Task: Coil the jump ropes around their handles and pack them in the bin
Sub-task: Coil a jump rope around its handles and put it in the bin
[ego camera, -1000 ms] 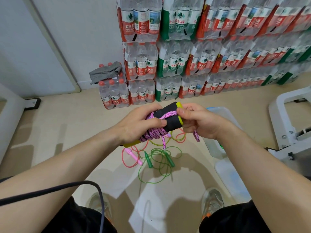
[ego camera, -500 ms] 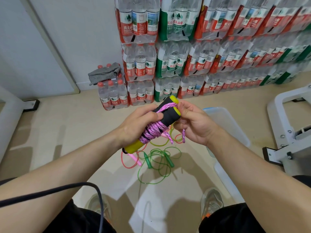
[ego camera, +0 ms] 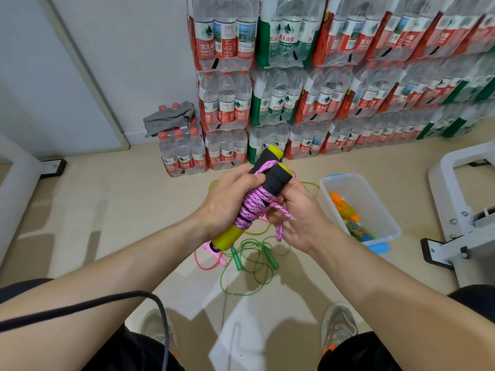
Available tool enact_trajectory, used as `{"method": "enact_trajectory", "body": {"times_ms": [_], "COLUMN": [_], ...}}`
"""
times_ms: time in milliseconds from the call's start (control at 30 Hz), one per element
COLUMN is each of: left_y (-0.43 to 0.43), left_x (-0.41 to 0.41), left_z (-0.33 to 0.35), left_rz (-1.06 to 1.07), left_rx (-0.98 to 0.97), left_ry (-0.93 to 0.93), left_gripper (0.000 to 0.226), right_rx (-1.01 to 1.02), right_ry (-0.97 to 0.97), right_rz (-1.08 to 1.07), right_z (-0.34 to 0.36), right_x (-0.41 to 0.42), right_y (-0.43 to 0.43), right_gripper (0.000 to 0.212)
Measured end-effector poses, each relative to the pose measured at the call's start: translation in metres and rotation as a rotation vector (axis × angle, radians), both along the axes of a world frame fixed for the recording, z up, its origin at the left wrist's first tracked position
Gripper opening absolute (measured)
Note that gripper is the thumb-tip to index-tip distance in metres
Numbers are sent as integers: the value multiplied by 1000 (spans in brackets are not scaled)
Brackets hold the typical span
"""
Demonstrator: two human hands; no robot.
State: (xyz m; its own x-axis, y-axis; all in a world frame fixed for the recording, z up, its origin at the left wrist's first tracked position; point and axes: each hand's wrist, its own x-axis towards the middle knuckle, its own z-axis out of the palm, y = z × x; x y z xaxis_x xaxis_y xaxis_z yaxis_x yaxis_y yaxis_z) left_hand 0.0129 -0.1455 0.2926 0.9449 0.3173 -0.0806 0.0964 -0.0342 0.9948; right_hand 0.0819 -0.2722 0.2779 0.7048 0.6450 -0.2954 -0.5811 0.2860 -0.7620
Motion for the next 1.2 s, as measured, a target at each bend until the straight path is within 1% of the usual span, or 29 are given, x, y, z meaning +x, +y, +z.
{"method": "enact_trajectory", "body": {"times_ms": [67,167,233,300,367,467,500,567,667,733,867,933,1000,1067,1133,1200], "left_y": [-1,-1,1,3,4,5,5,5,3,4,10,14,19,23,23,21], "left_x": [-1,-2,-1,-1,-2,-3,-4,-6,-7,-7,-6,-4,-2,-1,-3,-3], "left_z": [-1,-1,-2,-5,-8,-8,-9,-8,-8,-9,-7,-5,-6,-7,-10,-13], "left_rz": [13,26,14,-17,-47,-66,-67,-60,-38,-30,-15,13,26,18,17,40], "left_rx": [13,34,91,156,169,162,158,111,-1,-33,29,94,222,307,388,497], "left_ry": [12,41,52,76,94,69,60,51,84,123,148,134,118,120,141,165], "left_gripper": [41,31,37,48,43,28,29,40,47,52,34,28,26,28,32,41], "right_rx": [-45,-102,-182,-261,-294,-261,-263,-302,-347,-397,-504,-581,-622,-543,-460,-460], "right_ry": [-23,-102,-143,-144,-173,-217,-237,-286,-364,-446,-634,-773,-839,-769,-640,-564], "right_rz": [-20,-68,-90,-90,-58,-10,-3,-8,8,25,59,75,91,110,155,181], "right_z": [-3,-9,-17,-23,-24,-23,-22,-21,-21,-15,-9,-7,0,7,9,5], "right_x": [-6,-9,-6,-4,0,7,9,11,13,12,9,9,9,11,11,9], "right_y": [1,3,3,0,-5,-6,-6,-5,-7,-9,-7,-7,-8,-8,-10,-8], "right_gripper": [29,26,19,22,22,22,21,19,32,34,23,21,25,21,25,28]}}
